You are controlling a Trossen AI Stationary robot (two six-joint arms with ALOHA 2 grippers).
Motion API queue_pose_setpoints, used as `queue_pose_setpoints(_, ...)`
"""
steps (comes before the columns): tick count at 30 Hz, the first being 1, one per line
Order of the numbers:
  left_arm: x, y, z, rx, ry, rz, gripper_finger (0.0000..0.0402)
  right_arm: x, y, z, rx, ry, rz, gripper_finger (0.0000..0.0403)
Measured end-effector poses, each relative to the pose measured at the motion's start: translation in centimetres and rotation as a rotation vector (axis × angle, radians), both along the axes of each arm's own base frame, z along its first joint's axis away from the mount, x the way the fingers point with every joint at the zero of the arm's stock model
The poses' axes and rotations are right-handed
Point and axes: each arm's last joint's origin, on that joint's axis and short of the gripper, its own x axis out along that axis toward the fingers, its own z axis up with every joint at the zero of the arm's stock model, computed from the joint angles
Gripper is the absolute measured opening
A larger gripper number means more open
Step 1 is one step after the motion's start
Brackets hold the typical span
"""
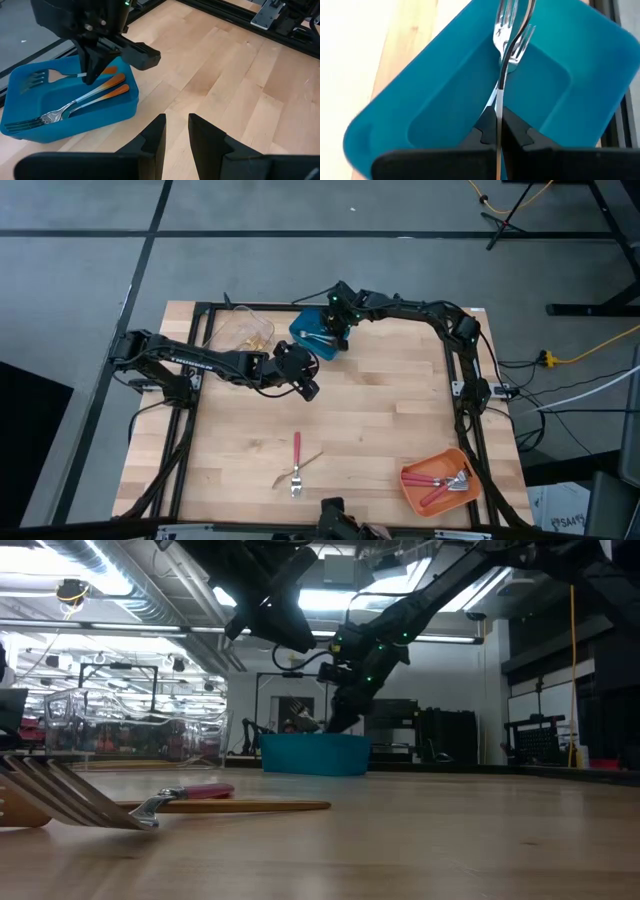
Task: Sort silverware by color (type)
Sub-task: Put the orange fork into the blue bin
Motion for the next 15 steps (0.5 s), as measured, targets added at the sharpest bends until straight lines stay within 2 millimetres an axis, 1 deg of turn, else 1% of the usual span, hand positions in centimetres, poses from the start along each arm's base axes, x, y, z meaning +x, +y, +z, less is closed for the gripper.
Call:
queue_pose_setpoints(4,0.00,0.00,0.00,0.000,0.000,0.000,0.0076,-0.23,0.15,-0.18,-0.021,0.030,0.052,0.0000)
queue_pose_setpoints(15,0.00,0.00,0.00,0.000,0.000,0.000,0.0076,-0.22,0.13,-0.17,-0.026,0.028,0.055,0.0000)
